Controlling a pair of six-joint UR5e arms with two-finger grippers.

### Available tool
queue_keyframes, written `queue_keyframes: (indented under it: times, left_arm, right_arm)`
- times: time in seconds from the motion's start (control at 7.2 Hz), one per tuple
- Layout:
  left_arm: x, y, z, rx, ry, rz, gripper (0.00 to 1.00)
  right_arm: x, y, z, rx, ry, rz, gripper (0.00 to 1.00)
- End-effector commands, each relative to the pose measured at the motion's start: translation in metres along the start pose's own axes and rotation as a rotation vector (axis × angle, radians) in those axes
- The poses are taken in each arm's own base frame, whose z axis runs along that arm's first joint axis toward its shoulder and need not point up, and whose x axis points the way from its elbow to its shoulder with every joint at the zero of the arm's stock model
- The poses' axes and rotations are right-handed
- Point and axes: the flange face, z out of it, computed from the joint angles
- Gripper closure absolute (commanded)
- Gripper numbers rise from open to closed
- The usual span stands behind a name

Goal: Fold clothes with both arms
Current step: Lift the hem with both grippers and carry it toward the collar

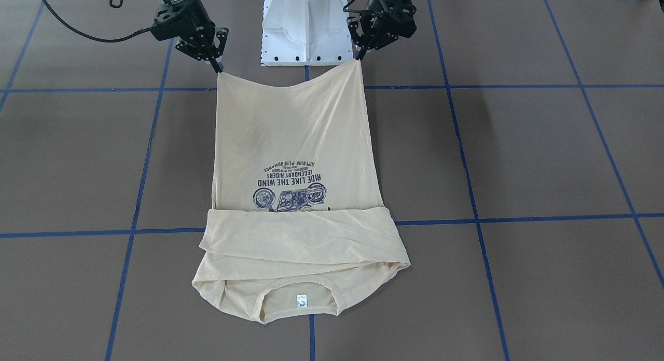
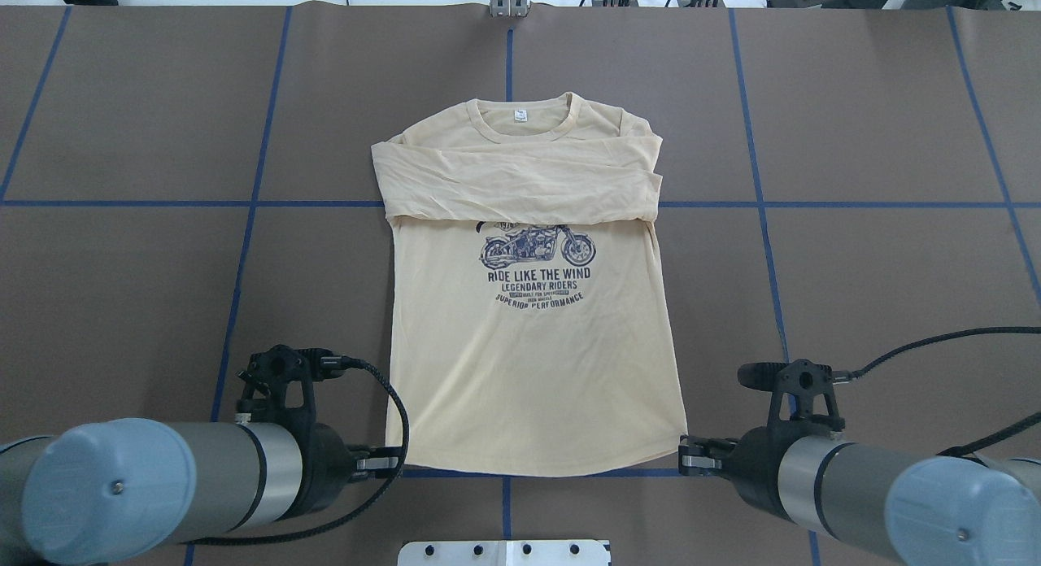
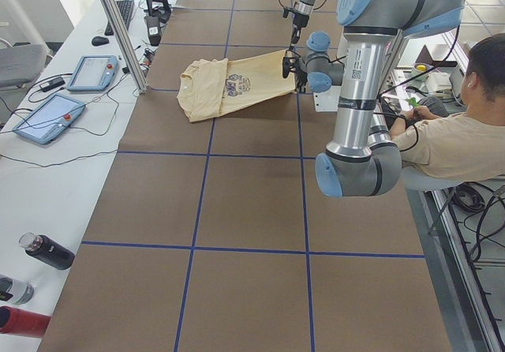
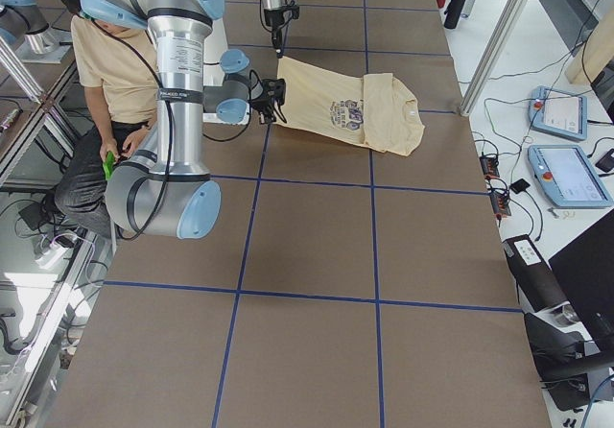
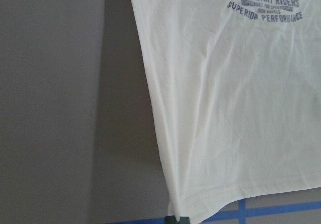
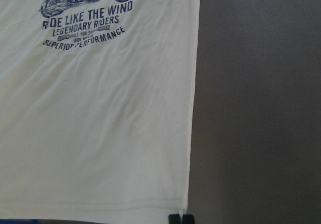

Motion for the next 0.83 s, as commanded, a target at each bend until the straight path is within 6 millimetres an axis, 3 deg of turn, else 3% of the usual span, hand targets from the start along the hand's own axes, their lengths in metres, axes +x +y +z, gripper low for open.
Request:
queue_keyframes:
  times: [0.0,0.14,0.42,0.56,0.69]
  left_arm:
    - [0.02,0.047,-0.069,-0.13,0.053,0.033,1.0]
    - [0.023,0.057,-0.082,-0.155,0.069,0.041,1.0]
    - [0.024,0.05,-0.075,-0.133,0.057,0.031,1.0]
    - [0.015,0.024,-0.057,-0.072,0.006,0.009,1.0]
    - [0.0,-0.016,-0.03,0.01,-0.069,-0.028,1.0]
  right_arm:
    - [-0.015,0.019,-0.071,-0.158,-0.105,-0.014,1.0]
    - [-0.02,0.022,-0.089,-0.171,-0.135,-0.019,1.0]
    - [-0.01,0.009,-0.072,-0.122,-0.082,-0.003,1.0]
    - [0.001,-0.015,-0.045,-0.057,-0.035,0.028,1.0]
    - [-0.002,-0.048,-0.011,0.013,-0.013,0.065,1.0]
